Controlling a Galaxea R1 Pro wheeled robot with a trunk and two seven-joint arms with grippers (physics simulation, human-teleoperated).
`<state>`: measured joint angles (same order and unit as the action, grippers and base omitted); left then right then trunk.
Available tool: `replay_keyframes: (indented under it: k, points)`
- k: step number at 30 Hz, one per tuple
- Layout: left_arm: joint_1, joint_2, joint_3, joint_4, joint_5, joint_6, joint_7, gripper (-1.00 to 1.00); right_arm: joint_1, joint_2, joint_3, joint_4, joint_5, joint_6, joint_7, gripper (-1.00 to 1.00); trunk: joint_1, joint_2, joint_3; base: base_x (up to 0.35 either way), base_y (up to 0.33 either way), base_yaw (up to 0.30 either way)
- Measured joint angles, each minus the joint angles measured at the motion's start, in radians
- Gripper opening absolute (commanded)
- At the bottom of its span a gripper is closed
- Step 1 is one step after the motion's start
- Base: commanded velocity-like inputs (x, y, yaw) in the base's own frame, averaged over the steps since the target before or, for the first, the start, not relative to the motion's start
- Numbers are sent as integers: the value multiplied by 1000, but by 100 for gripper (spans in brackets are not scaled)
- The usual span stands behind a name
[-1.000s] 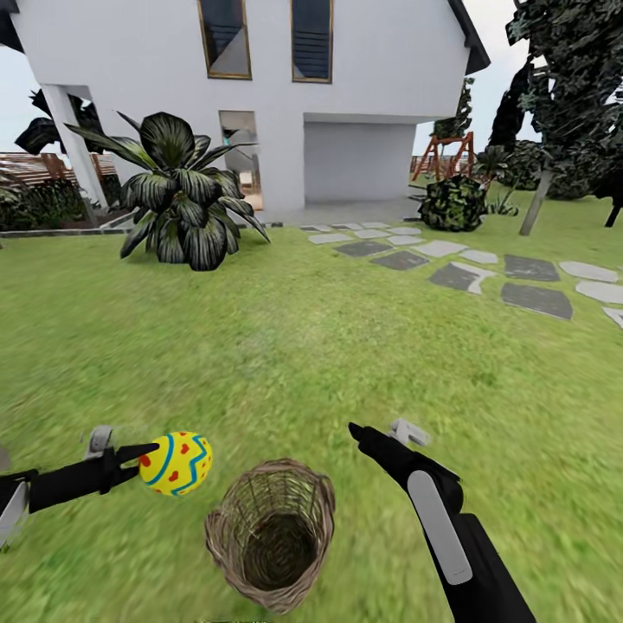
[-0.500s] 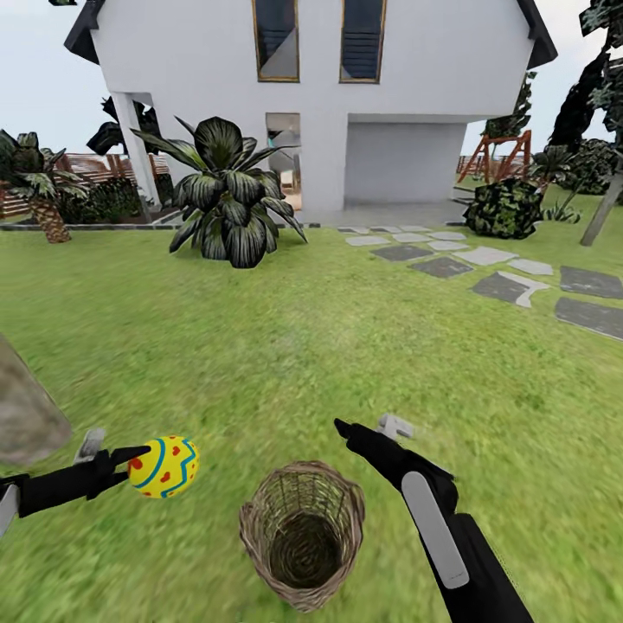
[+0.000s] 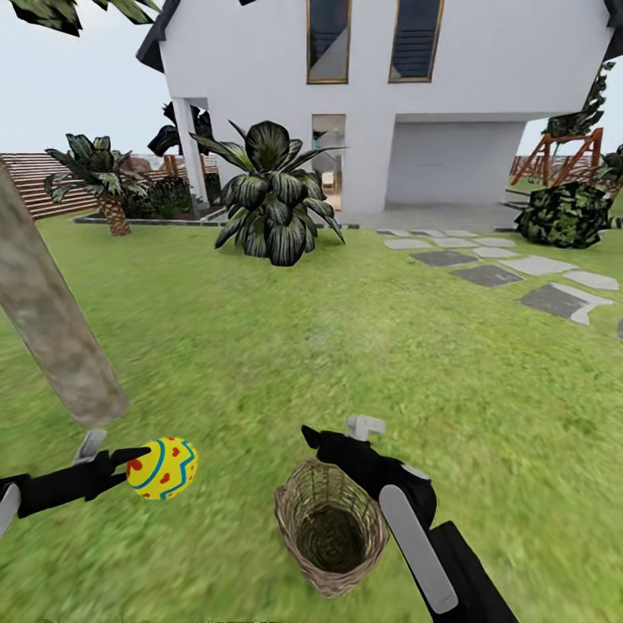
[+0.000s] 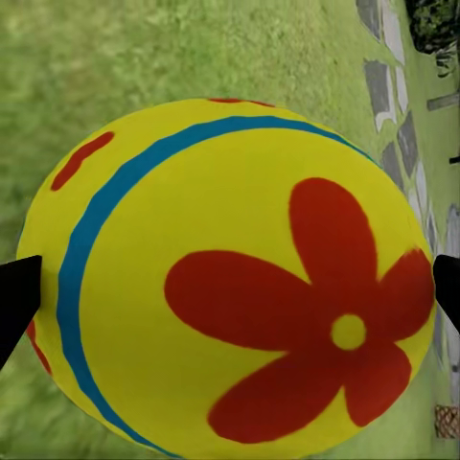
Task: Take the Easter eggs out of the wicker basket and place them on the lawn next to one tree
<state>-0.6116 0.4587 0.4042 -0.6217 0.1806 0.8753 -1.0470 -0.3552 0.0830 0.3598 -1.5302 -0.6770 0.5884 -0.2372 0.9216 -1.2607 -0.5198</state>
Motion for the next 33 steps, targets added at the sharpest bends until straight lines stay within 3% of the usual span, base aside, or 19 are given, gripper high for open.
replay_keyframes:
  k: [7, 14, 33]
  points:
    - [0, -3, 0, 0, -2, -1, 2, -100, 0, 1, 24, 1, 2, -1, -3, 100, -27, 49, 22, 0, 0, 290]
    - [-1, -3, 1, 0, 2, -1, 58, -100, 0, 1, 28, 5, 3, -2, -3, 100, -54, 98, 44, 0, 0, 290]
    - [-1, -3, 1, 0, 2, 0, 60, -100, 0, 2, 28, 12, 2, -3, -2, 100, -127, 231, 104, -78, 0, 290]
